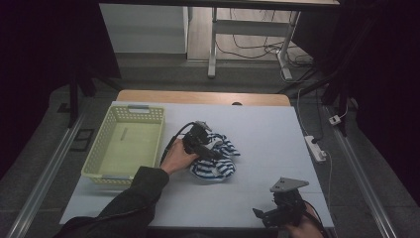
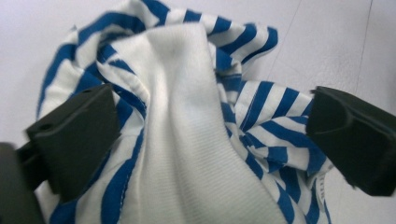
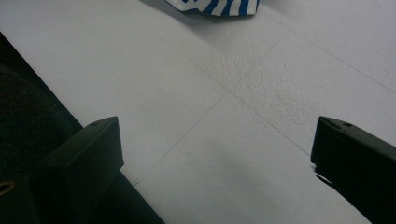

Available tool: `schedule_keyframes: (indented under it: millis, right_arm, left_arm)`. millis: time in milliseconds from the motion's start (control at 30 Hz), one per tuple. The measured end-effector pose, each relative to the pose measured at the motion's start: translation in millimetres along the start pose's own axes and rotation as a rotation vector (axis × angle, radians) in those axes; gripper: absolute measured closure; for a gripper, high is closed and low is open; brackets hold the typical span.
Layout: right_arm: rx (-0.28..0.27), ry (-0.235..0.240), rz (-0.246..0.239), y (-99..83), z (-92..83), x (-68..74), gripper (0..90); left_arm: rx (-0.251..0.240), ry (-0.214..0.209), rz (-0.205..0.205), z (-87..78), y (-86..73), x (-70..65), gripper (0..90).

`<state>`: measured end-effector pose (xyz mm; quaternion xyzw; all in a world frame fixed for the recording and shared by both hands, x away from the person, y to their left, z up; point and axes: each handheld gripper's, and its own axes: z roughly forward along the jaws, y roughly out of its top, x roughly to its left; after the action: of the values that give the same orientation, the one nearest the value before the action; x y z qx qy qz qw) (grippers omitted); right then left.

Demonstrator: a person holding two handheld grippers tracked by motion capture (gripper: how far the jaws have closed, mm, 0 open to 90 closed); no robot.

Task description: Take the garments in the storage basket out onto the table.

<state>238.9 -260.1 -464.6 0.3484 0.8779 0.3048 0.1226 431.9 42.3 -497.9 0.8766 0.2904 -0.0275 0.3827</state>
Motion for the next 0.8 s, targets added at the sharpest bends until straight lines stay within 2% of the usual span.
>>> schedule_keyframes:
  millis: [133,267,367,567,800]
  right_arm:
    - [-0.001,0.001,0.000,0.0,0.1,0.1,1.9]
    - [-0.001,-0.001,-0.002,0.0,0.2,0.2,1.9]
    - [-0.001,0.000,-0.001,0.0,0.2,0.1,1.9]
    - [0.000,-0.001,0.002,0.1,0.1,0.3,1.9]
    - [-0.004,-0.005,0.007,-0.1,-0.3,-0.3,1.9]
  left_arm:
    - [-0.040,0.009,0.029,-7.4,2.1,-2.1,0.0]
    - [-0.074,-0.016,0.033,-13.6,3.1,-3.7,0.0]
    - [-0.077,-0.030,0.041,-17.4,2.8,-5.7,0.0]
    - [-0.081,-0.026,0.062,-26.3,2.2,-9.8,0.0]
    - [-0.122,-0.045,0.077,-39.8,0.1,-17.7,0.0]
